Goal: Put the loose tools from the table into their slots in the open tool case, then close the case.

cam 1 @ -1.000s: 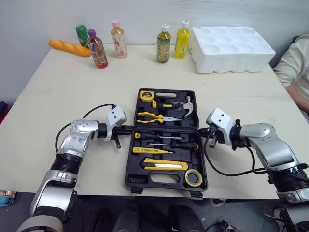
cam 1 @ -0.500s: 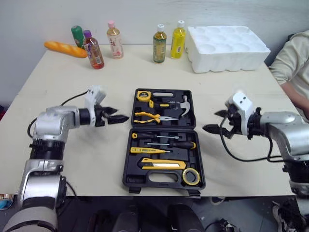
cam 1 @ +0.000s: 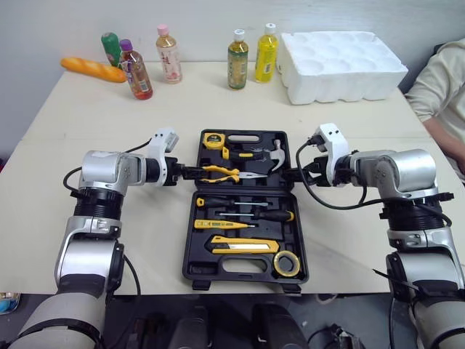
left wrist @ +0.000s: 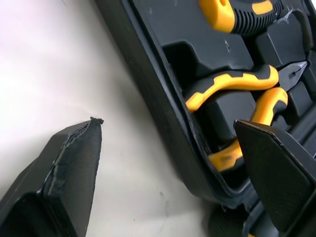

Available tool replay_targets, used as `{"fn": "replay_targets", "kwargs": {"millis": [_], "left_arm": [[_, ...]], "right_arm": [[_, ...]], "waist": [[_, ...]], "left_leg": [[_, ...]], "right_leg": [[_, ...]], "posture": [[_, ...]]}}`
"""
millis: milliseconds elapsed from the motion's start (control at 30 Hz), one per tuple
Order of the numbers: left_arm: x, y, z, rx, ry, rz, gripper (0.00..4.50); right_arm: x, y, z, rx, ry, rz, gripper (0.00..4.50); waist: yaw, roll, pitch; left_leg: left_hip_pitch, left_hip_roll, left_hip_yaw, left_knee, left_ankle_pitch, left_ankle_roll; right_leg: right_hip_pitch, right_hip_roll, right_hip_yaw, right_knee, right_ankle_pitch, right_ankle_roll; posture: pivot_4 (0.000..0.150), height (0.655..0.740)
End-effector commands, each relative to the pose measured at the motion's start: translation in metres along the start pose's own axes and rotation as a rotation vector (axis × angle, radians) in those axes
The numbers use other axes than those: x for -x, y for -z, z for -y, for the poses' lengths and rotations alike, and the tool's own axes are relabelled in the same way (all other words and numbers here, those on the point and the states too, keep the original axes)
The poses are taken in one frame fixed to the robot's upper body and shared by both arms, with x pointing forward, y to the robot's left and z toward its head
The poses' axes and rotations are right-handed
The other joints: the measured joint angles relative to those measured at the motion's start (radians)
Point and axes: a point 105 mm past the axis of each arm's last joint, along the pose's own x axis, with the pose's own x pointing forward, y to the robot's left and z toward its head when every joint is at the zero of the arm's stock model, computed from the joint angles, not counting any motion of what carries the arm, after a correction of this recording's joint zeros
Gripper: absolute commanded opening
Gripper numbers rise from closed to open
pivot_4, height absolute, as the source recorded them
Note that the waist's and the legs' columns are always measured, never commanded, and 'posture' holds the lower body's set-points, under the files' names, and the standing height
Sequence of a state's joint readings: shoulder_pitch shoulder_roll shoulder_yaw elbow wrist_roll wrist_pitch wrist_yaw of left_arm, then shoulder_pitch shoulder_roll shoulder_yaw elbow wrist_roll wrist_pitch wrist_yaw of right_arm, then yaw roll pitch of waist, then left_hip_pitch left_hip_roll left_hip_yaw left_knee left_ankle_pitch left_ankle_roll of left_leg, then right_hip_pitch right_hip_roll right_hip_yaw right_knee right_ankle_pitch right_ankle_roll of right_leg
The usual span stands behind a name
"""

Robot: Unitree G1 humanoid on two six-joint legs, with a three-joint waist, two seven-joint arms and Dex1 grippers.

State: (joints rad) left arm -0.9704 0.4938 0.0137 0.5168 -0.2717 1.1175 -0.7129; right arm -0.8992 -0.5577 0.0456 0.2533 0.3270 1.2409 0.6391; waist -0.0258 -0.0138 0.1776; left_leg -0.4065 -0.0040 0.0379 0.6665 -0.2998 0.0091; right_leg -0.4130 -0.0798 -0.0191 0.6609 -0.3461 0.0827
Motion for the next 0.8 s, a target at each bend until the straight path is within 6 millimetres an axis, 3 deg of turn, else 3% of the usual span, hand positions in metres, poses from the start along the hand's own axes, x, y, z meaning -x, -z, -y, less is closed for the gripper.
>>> {"fn": "replay_targets", "kwargs": {"millis": [33,67,167,367,433,633,800], "left_arm": [[-0.005,0.002,-0.001,-0.053,-0.025,-0.023,4.49],[-0.006,0.006,-0.003,-0.061,-0.038,-0.036,4.49],[-0.010,0.017,-0.009,-0.092,-0.074,-0.071,3.67],[-0.015,0.036,-0.006,-0.144,-0.066,-0.137,1.15],[-0.017,0.036,-0.004,-0.143,-0.060,-0.135,0.65],[-0.023,0.041,0.005,-0.128,-0.024,-0.132,0.54],[-0.022,0.017,0.022,-0.149,0.043,-0.005,0.51]], "right_arm": [[-0.002,-0.007,0.003,0.021,0.034,0.023,4.46],[-0.004,-0.007,0.003,0.017,0.039,0.028,4.46],[-0.010,-0.004,0.005,-0.006,0.065,0.035,3.64],[-0.013,0.003,-0.001,-0.012,0.054,0.022,0.81],[-0.013,0.002,-0.001,-0.013,0.057,0.024,0.07],[-0.012,0.001,-0.003,-0.016,0.053,0.034,0.00],[-0.008,-0.011,-0.008,0.036,0.048,0.092,0.00]], "waist": [[0.000,0.000,0.000],[0.000,0.000,0.000],[-0.001,0.000,0.000],[-0.001,0.000,-0.006],[-0.001,0.000,-0.011],[0.000,-0.001,-0.014],[0.002,-0.001,-0.015]], "left_leg": [[0.000,0.000,0.000,0.000,0.000,0.000],[0.000,0.000,0.000,0.000,0.000,0.000],[0.002,0.000,0.000,0.000,0.000,0.000],[0.004,0.000,0.000,0.000,0.000,0.000],[0.006,0.000,0.000,-0.001,0.000,0.000],[0.007,0.000,0.000,-0.001,0.000,0.000],[0.007,0.000,0.000,-0.001,0.000,0.000]], "right_leg": [[0.000,0.000,0.000,0.000,0.000,0.000],[0.000,0.000,0.000,0.000,0.000,0.000],[0.001,0.000,0.000,0.000,0.000,0.000],[0.003,0.000,0.001,0.001,0.000,0.000],[0.005,0.000,0.001,0.001,0.000,0.000],[0.006,0.000,0.002,0.000,0.000,0.000],[0.006,0.000,0.002,0.000,0.000,0.000]], "posture": [[0.150,0.7400],[0.150,0.7400],[0.150,0.7400],[0.150,0.7400],[0.150,0.7400],[0.150,0.7400],[0.150,0.7400]]}}
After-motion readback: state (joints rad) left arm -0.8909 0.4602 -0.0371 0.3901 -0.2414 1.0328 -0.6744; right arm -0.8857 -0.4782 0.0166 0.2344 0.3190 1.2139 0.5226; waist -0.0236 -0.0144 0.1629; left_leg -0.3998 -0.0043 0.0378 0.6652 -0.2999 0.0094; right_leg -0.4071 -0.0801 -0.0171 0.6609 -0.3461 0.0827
